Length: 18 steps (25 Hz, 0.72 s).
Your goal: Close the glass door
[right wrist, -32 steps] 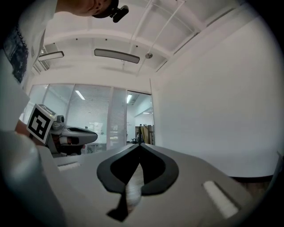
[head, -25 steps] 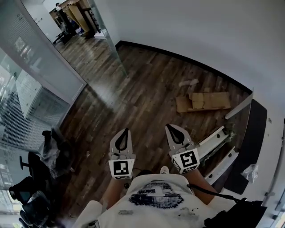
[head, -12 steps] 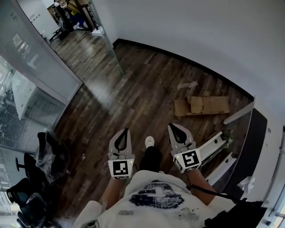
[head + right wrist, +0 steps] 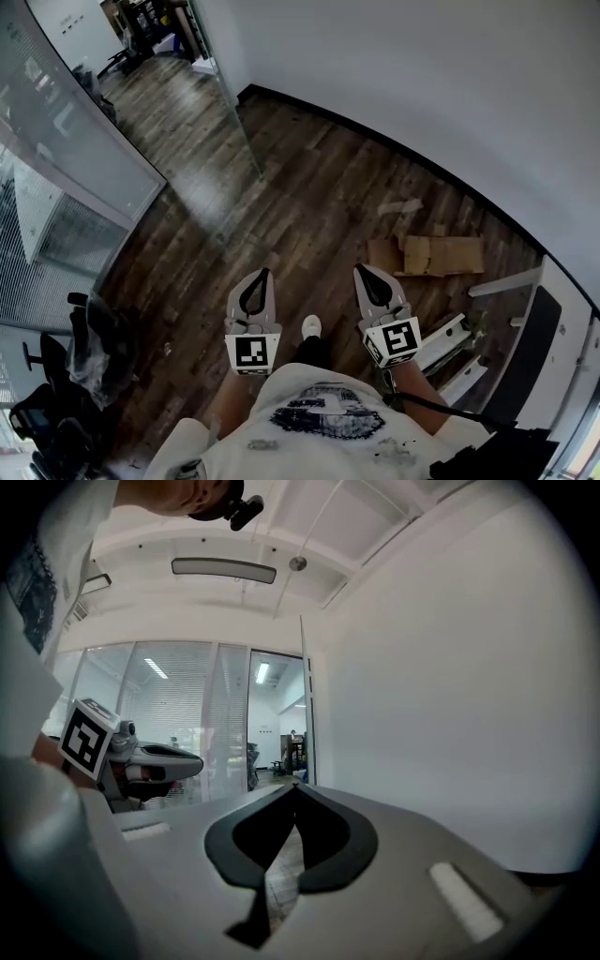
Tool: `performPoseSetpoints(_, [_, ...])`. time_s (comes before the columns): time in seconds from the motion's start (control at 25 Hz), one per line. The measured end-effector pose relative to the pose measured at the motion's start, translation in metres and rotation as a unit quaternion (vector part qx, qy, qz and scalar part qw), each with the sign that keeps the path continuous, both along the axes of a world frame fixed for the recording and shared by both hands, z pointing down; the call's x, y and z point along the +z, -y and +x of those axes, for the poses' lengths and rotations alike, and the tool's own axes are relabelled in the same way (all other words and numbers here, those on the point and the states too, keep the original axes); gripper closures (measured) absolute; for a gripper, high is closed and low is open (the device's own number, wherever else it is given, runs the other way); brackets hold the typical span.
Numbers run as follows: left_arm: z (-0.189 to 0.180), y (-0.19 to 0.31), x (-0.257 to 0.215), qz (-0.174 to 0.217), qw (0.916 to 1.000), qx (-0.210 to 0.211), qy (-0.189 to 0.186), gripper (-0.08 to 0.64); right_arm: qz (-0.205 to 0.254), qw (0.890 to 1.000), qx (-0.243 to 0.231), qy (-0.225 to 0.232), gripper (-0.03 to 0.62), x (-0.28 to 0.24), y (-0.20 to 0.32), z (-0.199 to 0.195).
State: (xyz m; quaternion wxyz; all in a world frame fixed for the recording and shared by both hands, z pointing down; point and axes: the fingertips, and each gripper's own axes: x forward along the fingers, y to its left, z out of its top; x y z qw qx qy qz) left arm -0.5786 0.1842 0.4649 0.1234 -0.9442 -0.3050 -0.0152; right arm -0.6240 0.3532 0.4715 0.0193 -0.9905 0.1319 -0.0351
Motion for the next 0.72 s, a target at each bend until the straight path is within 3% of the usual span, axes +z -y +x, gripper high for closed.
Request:
performPoseSetpoints(0.36, [0.124, -0.009, -0.007, 0.004, 0.9999, 0.01, -0.003, 0.557, 0.0, 1.0, 0.002, -0.004, 0.586, -0.003, -0.003, 0.13])
performPoseSetpoints(0.56, [0.167, -0.014, -0.012, -0.004, 0.9998, 0.019, 0.009, 0.557, 0.004, 1.0, -0.004, 0.001, 0.586, -0.007, 0.002, 0.174])
performPoseSetpoints(0.72, [0.189, -0.017, -0.011, -0.009, 0.9998, 0.015, -0.001, 0.557, -0.006, 1.0, -0.01, -0.008, 0.586, -0.018, -0.001, 0.196])
